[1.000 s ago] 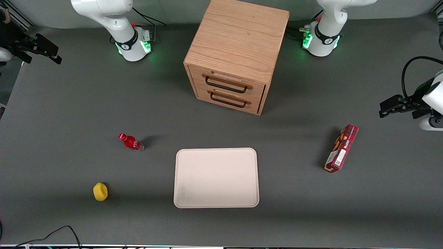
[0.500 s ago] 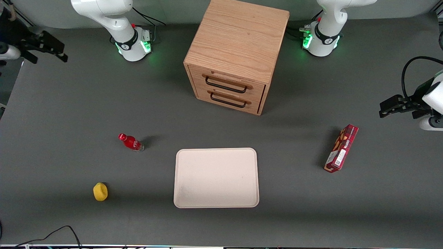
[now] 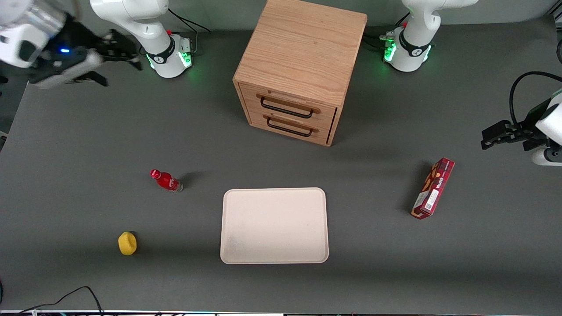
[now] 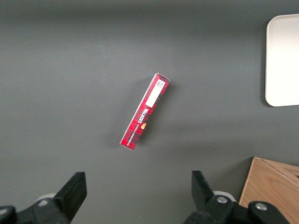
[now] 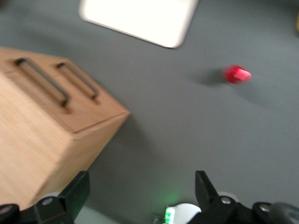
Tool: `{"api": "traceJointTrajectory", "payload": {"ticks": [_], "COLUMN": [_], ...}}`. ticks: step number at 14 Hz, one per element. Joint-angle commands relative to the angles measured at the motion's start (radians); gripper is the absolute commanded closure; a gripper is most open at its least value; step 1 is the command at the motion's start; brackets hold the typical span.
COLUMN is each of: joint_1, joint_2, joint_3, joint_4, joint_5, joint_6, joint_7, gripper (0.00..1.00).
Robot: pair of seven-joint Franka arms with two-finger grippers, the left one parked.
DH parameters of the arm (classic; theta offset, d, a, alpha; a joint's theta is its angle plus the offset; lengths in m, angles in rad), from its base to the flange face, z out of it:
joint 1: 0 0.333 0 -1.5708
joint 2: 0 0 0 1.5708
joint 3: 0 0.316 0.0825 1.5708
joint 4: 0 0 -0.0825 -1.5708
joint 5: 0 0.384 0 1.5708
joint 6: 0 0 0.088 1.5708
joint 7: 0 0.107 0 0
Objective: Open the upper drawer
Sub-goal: 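Move the right gripper to the upper drawer's black handle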
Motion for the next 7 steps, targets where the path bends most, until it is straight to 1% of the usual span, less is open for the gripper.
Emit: {"api": "traceJointTrajectory", "payload": {"ticks": [1, 3, 4, 6, 7], "joint_1": [-0.003, -0.003, -0.003, -0.003, -0.001], "joint_2": [0.131, 0.183, 0.246, 0.333, 0.373], "joint_3": [0.067, 0.143, 0.189, 0.263, 0.294], "joint_4": [0.125, 0.127, 0.131, 0.142, 0.142], "joint_5": [0.13, 0.146, 0.147, 0.14, 0.138], "joint_6": [-0.023, 0.041, 0.105, 0.201, 0.239], "joint_7": [-0.038, -0.053, -0.069, -0.133, -0.139], "gripper": [0.0, 0.0, 0.0, 0.0, 0.0]}}
